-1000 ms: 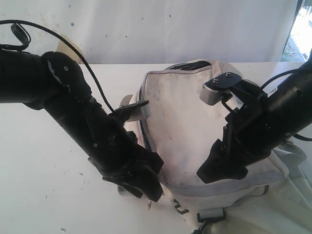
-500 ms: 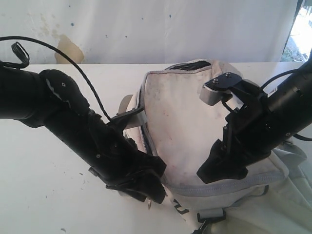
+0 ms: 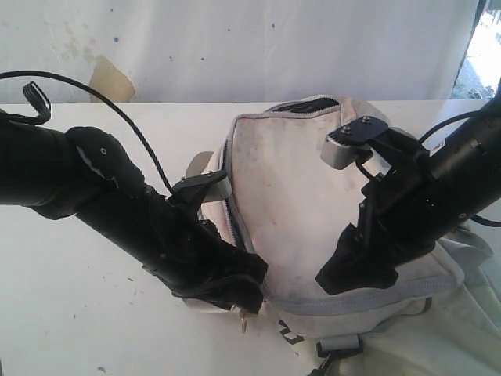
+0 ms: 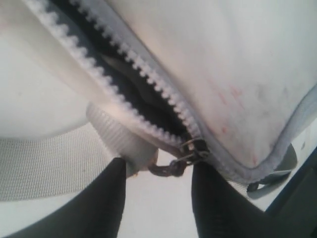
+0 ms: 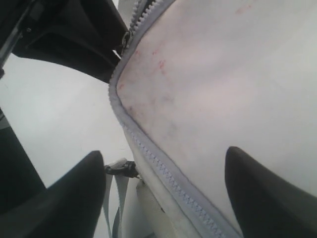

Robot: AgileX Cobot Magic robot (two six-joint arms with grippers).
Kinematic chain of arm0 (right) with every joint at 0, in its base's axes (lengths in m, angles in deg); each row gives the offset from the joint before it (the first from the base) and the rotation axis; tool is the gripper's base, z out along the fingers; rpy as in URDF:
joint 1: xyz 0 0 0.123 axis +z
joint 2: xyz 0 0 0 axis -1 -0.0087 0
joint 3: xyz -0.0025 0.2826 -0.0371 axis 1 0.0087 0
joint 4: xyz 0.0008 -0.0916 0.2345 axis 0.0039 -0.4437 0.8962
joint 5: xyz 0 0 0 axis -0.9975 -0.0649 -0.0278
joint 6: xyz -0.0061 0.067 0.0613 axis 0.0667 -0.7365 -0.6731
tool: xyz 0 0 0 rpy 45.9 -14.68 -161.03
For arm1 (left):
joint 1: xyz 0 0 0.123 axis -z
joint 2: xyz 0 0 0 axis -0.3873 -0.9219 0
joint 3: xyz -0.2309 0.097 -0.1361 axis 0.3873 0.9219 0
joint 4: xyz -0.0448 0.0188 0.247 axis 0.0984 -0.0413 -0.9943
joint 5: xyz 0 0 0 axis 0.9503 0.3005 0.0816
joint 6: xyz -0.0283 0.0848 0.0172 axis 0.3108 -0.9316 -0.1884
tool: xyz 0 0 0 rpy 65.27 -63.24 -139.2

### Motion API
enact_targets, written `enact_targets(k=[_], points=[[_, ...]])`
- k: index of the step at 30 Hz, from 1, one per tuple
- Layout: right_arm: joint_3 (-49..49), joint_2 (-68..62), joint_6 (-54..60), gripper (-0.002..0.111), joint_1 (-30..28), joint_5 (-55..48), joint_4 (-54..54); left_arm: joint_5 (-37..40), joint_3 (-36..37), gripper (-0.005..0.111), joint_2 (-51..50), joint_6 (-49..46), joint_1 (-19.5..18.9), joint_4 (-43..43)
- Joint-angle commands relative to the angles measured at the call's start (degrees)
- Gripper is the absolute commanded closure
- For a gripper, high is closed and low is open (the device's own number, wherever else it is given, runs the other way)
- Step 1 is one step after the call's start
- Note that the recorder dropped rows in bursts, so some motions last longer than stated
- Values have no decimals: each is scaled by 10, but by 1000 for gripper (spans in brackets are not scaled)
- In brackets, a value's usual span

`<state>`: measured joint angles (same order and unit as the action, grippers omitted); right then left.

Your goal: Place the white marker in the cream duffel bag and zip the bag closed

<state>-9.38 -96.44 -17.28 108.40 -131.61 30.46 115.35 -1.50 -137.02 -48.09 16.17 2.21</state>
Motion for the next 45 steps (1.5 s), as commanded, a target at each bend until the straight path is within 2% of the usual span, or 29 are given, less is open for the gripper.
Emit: enact_targets(k=[1,6,11,18,34,37,41,45], points=[[2,4,3,45,0,0,0,20,4,63,0,-2,5,9],[2,4,3,45,0,0,0,52,4,63,0,-2,5,30],[2,4,3,45,0,0,0,93,3,63,0,-2,5,15],[2,4,3,45,0,0,0,26,4,63,0,-36,5,15],[2,4,3,45,0,0,0,-4,4,63,-3,-52,5,21],[2,4,3,45,0,1,0,5,4,68,-18,-66,5,36],[2,4,3,45,0,1,0,5,4,81,-41,-69,6,54],[2,4,3,45,0,1,0,16,3,85,-46,-134,6,105]])
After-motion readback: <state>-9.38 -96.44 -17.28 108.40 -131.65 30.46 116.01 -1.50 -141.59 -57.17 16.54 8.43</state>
